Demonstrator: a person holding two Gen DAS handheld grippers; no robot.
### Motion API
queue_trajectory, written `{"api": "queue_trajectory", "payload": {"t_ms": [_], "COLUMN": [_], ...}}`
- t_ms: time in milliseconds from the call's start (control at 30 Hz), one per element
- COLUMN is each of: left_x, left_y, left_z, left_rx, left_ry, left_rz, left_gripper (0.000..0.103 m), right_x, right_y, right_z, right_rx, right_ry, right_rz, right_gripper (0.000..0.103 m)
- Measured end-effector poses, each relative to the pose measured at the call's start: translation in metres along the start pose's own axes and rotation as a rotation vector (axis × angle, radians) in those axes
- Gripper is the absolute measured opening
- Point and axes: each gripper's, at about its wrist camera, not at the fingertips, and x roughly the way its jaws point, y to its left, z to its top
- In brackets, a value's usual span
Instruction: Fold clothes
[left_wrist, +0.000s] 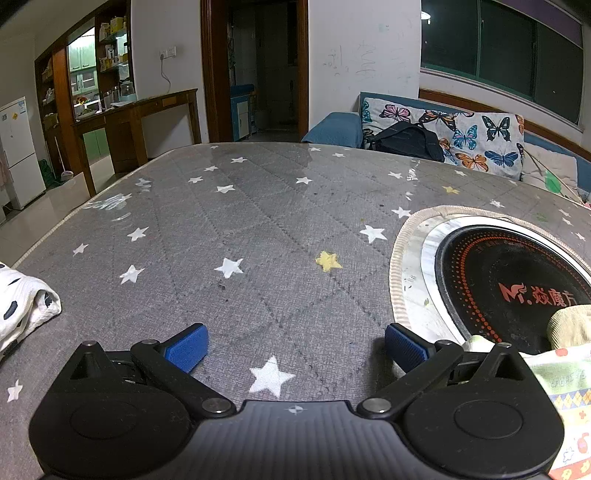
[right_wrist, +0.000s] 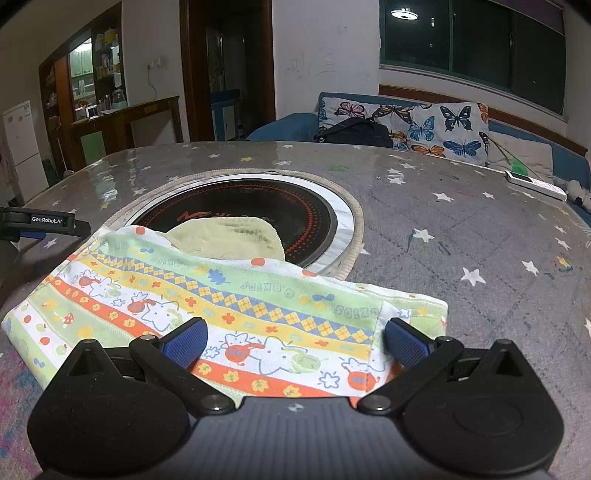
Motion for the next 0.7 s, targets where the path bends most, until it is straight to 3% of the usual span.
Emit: {"api": "queue_trajectory", "payload": {"t_ms": [700], "left_x": [-0.0005], "left_y": [-0.0061], "left_z": [0.001], "left_rx": [0.002], "left_ry": [-0.001], "left_rz": [0.001], "left_gripper": [0.103], "right_x": [0.0009], "right_y": [-0.0084], "right_z": [0.0013], "right_rx": [0.001], "right_ry": [0.002], "right_rz": [0.005], "right_gripper": [0.103]}}
